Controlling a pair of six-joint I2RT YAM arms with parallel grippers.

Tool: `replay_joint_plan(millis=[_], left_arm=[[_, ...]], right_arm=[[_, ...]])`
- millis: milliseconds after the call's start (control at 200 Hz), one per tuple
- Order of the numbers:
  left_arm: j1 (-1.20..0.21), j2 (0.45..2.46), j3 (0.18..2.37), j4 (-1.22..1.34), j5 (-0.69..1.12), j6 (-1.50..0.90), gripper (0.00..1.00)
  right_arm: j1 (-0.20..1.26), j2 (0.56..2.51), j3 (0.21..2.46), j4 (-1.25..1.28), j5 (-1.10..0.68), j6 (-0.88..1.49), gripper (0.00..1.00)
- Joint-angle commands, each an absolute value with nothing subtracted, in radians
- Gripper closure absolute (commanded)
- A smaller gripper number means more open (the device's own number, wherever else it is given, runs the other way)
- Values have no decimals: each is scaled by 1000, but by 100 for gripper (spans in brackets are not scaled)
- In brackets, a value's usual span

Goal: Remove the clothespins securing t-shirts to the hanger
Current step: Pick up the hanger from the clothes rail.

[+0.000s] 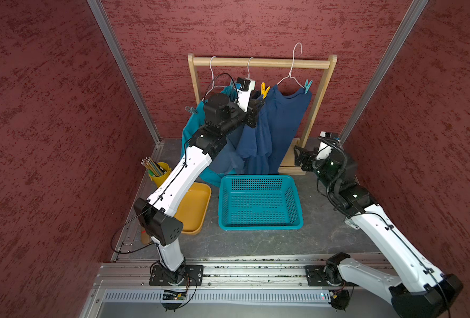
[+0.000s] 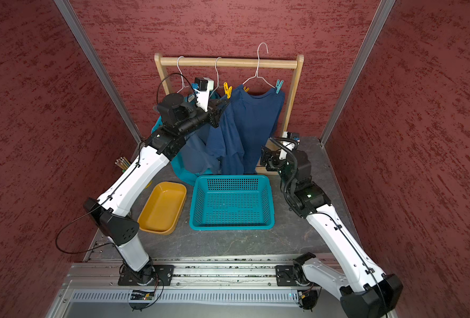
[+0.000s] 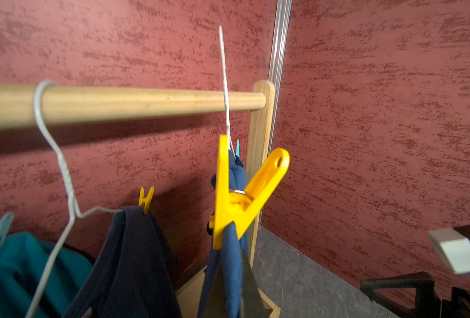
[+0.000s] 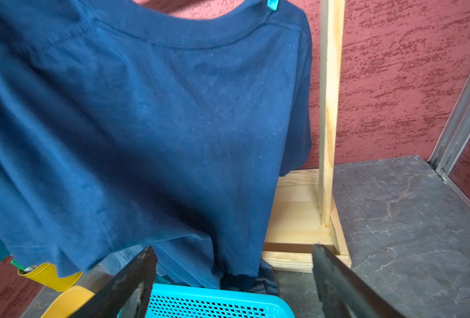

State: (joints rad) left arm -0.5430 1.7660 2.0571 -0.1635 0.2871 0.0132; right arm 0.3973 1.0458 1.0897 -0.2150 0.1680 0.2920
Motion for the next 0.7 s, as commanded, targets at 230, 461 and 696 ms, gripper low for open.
replay_joint_plan(millis=[230,461,696], left_arm=[[-546,1705,2046,-81,311,35,100],[-510,1587,1961,-74,386,-18,100],[-459,1481,1915,-97,498,-73,100]], right_arm=[[392,1016,1097,-223,144,314,10],[392,997,1158,-266,146,292,10],[393,957,1246,-304,139,234,10]])
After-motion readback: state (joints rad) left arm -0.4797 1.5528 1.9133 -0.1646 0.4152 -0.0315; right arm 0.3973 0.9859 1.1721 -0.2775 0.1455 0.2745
